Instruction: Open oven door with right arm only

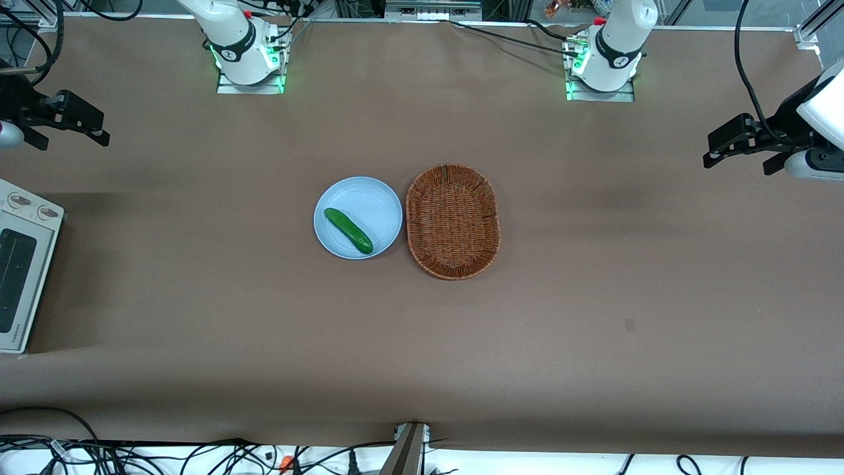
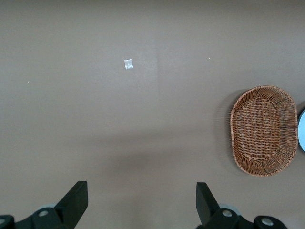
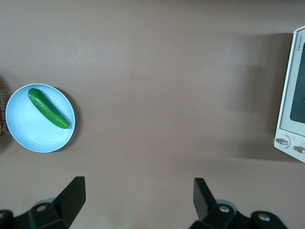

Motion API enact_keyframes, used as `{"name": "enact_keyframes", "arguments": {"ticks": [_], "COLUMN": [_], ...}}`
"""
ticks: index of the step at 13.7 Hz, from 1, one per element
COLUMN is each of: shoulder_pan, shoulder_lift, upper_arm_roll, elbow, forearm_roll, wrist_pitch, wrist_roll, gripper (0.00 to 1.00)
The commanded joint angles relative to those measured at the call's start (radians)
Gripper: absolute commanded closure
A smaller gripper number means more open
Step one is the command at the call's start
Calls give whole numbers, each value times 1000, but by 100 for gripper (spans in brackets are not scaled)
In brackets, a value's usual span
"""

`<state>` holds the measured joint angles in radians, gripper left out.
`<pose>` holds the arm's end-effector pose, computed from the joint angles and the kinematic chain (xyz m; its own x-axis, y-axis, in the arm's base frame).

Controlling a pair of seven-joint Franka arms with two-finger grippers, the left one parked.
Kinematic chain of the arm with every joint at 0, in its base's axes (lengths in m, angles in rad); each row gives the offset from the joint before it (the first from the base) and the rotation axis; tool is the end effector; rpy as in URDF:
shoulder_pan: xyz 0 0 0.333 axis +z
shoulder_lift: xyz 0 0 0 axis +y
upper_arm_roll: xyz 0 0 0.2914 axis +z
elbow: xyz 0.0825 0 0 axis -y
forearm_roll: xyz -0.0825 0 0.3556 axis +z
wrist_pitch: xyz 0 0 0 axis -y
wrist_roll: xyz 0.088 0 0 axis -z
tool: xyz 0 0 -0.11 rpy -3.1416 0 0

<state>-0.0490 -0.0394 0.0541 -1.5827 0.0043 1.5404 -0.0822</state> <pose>0.5118 0.0037 0.6094 0.9962 0.0873 -0.0028 0.0873 -0.9962 -0.0024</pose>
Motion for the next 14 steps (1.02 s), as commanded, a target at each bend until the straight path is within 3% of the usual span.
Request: {"name": "enact_keyframes", "arguments": {"ticks": [1,14], "shoulder_pan": [-2,-2], "shoulder_lift": [-20,-14], "upper_arm_roll": [1,0], "elbow": [-6,-30], "forearm_roll": [13,-29], "wrist_pitch": [-3,-10], "wrist_roll": [-7,-11], "gripper": [0,0]}}
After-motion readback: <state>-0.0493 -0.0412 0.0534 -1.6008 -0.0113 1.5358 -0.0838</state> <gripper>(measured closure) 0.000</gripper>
